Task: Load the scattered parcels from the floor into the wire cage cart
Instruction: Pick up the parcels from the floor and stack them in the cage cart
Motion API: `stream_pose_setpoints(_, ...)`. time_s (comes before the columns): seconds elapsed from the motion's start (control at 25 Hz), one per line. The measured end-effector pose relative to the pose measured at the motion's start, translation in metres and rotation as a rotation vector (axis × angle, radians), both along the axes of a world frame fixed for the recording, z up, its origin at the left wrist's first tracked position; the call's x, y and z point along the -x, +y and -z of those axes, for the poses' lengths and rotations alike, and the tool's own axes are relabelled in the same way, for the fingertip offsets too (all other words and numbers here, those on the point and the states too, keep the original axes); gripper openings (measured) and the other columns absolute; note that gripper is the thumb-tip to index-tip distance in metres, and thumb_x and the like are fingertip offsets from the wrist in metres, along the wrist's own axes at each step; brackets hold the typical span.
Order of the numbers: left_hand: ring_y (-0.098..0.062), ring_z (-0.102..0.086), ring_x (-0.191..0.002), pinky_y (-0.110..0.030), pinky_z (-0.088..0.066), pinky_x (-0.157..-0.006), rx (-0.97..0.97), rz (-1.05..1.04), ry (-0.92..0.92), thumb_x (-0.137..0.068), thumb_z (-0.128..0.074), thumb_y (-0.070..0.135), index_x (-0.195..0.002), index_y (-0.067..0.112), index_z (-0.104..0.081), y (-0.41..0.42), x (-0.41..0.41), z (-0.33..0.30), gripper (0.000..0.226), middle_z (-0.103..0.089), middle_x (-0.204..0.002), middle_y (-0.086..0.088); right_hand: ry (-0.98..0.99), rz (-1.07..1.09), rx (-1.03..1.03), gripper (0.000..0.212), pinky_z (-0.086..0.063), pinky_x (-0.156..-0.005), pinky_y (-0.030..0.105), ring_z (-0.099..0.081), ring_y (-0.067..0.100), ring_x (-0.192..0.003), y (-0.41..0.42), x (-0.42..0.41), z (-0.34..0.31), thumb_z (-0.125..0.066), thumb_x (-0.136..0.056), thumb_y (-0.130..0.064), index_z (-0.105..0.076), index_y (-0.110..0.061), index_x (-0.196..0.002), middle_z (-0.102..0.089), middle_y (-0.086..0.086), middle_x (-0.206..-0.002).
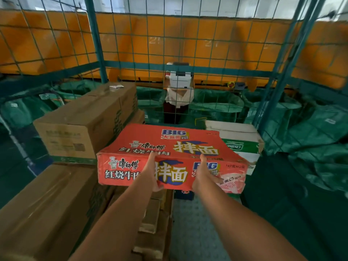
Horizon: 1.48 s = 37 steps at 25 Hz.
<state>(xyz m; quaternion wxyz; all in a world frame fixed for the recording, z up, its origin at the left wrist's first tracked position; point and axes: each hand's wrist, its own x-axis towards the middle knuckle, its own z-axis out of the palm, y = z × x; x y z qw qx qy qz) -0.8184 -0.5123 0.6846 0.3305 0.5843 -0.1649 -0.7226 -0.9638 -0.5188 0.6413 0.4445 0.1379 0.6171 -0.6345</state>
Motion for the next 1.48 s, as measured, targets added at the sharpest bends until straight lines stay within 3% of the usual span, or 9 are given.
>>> stream_pose_setpoints(0.36,-0.026,-0.062,-0.092,-0.041,-0.043,-0.102,0.010,0.077,-0.009,-0.078,-0.057,0.068,-0.090,0.007,-0.065,-0.078,0.002,0.009,0.063,-0.068,-0.087,-0.010,0.060,0.095,-0.071,0.137,-0.035,-0.100,0.068,-0.039,0.043,-0.133,-0.067,-0.002,0.008,-0.079,-0.054,-0.068,0.013,-0.033,-0.149,-0.022,0.015,-0.156)
stream_pose_setpoints(0.56,-0.028,-0.060,-0.083,-0.040,-0.046,-0.098,0.028,0.073,0.008,-0.083,-0.057,0.062,-0.088,0.005,-0.062,-0.133,0.003,0.025,0.058,-0.065,-0.088,-0.013,0.127,-0.226,0.127,0.062,-0.044,-0.103,0.049,-0.051,0.036,-0.125,-0.108,0.010,0.021,-0.042,-0.098,-0.045,-0.040,0.001,-0.139,-0.050,0.018,-0.140)
stream_pose_setpoints(0.72,-0.030,-0.061,-0.094,-0.043,-0.048,-0.094,0.052,0.039,-0.021,-0.081,-0.060,0.056,-0.100,0.007,-0.060,-0.177,-0.010,0.049,0.053,-0.065,-0.102,-0.015,0.125,-0.155,0.002,0.123,-0.036,-0.105,0.056,-0.040,0.036,-0.134,-0.138,-0.023,0.027,-0.063,-0.065,-0.080,0.001,-0.022,-0.152,-0.029,0.013,-0.154)
stream_pose_setpoints(0.76,-0.031,-0.061,-0.098,-0.044,-0.049,-0.092,0.052,0.035,-0.008,-0.080,-0.062,0.055,-0.105,0.007,-0.060,-0.185,-0.015,0.053,0.054,-0.065,-0.106,-0.016,0.112,-0.164,-0.003,0.126,-0.038,-0.103,0.057,-0.047,0.035,-0.128,-0.146,-0.029,0.046,-0.063,-0.055,-0.086,-0.005,-0.029,-0.151,-0.036,0.011,-0.150)
stream_pose_setpoints(0.84,-0.033,-0.061,-0.102,-0.044,-0.051,-0.086,0.046,0.033,0.004,-0.079,-0.063,0.053,-0.111,0.009,-0.060,-0.194,-0.020,0.065,0.055,-0.065,-0.110,-0.016,0.089,-0.208,0.083,0.097,-0.052,-0.091,0.052,-0.064,0.027,-0.106,-0.160,-0.039,0.070,-0.056,-0.068,-0.078,-0.033,-0.022,-0.145,-0.058,0.009,-0.129)
stream_pose_setpoints(0.92,-0.034,-0.062,-0.103,-0.043,-0.052,-0.080,0.048,0.039,0.019,-0.078,-0.063,0.052,-0.115,0.010,-0.060,-0.194,-0.021,0.074,0.056,-0.066,-0.112,-0.016,0.066,-0.264,0.163,0.078,-0.054,-0.089,0.047,-0.064,0.025,-0.103,-0.152,-0.047,0.064,-0.048,-0.083,-0.064,-0.038,-0.015,-0.142,-0.057,0.011,-0.130)
stream_pose_setpoints(1.08,-0.034,-0.063,-0.101,-0.043,-0.053,-0.081,0.073,0.047,0.080,-0.082,-0.060,0.050,-0.115,0.008,-0.061,-0.182,-0.021,0.071,0.053,-0.067,-0.110,-0.017,0.120,0.031,-0.247,0.123,-0.033,-0.103,0.064,-0.032,0.044,-0.135,-0.137,-0.051,0.040,-0.065,-0.066,-0.074,0.014,-0.032,-0.150,-0.018,0.015,-0.156)
stream_pose_setpoints(1.24,-0.030,-0.064,-0.086,-0.039,-0.050,-0.066,0.031,0.029,0.076,-0.088,-0.054,0.050,-0.100,0.006,-0.064,-0.157,-0.014,0.062,0.046,-0.069,-0.096,-0.015,0.197,0.100,-0.232,0.131,-0.025,-0.106,0.067,-0.026,0.047,-0.138,-0.129,-0.045,0.033,-0.065,-0.057,-0.081,0.015,-0.035,-0.150,-0.012,0.015,-0.158)
stream_pose_setpoints(1.48,-0.035,-0.062,-0.100,-0.053,-0.042,-0.101,0.013,0.062,0.028,-0.083,-0.046,0.066,-0.105,0.008,-0.066,-0.129,-0.007,0.044,0.066,-0.069,-0.104,-0.017,0.437,0.107,-0.289,0.100,-0.030,-0.106,0.062,-0.033,0.047,-0.133,-0.086,-0.015,0.023,-0.048,-0.078,-0.076,-0.006,-0.026,-0.154,-0.017,0.019,-0.154)
